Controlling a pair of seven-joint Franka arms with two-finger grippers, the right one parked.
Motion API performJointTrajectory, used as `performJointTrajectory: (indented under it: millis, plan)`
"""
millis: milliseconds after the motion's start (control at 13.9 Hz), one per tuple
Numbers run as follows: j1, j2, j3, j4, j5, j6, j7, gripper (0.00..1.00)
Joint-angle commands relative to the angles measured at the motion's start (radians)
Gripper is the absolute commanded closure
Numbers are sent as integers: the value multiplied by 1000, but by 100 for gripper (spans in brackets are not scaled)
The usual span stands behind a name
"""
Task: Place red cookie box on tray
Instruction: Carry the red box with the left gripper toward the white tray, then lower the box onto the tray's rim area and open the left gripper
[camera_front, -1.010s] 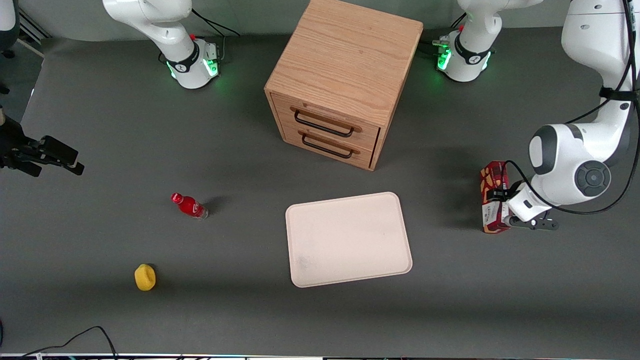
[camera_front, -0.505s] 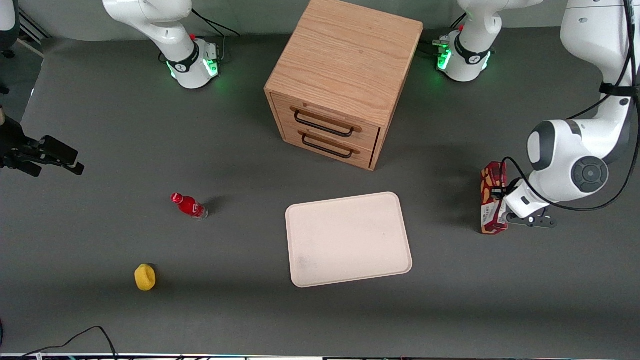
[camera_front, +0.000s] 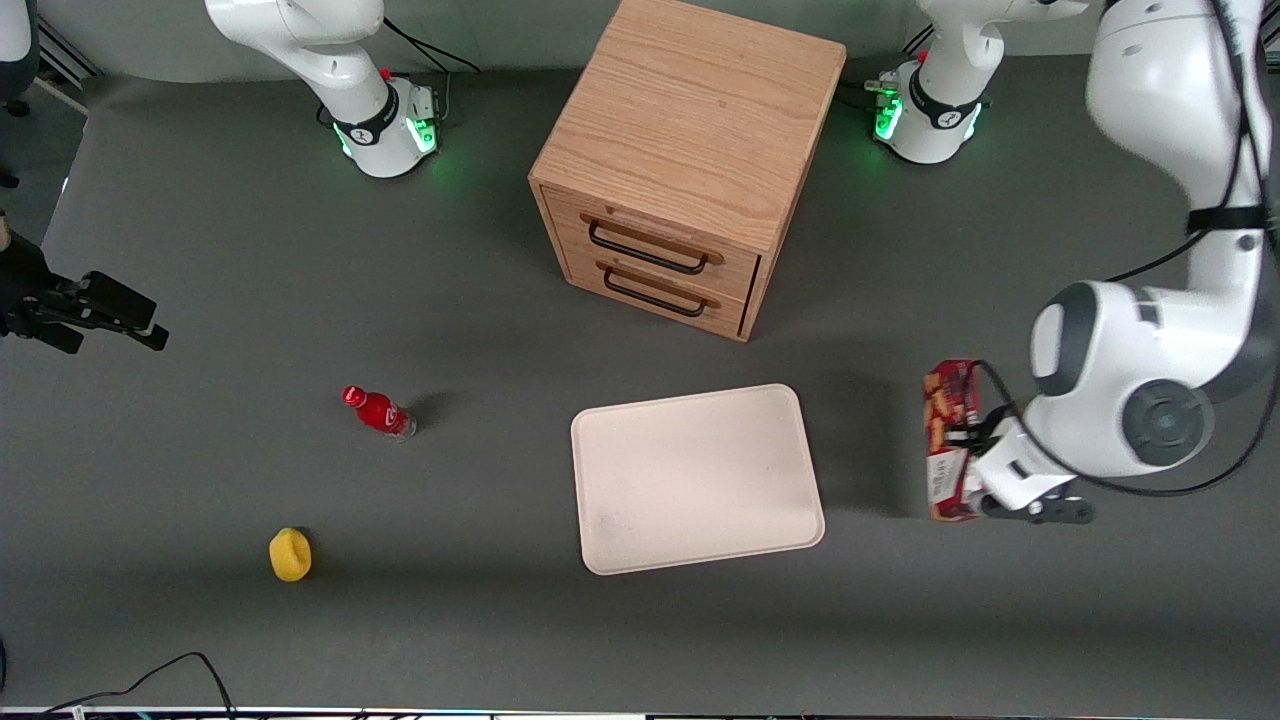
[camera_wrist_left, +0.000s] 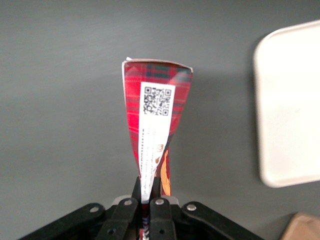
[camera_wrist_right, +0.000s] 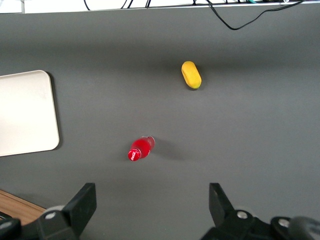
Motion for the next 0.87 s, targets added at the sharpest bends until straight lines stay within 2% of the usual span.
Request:
performJointTrajectory:
  millis: [0,361,794]
  plan:
    - [-113,122,13,153,-16,-16,-181,100]
    - [-206,151,9,207,-36,6,-319,100]
    - [-236,229,9,230,-33,115,-410,100]
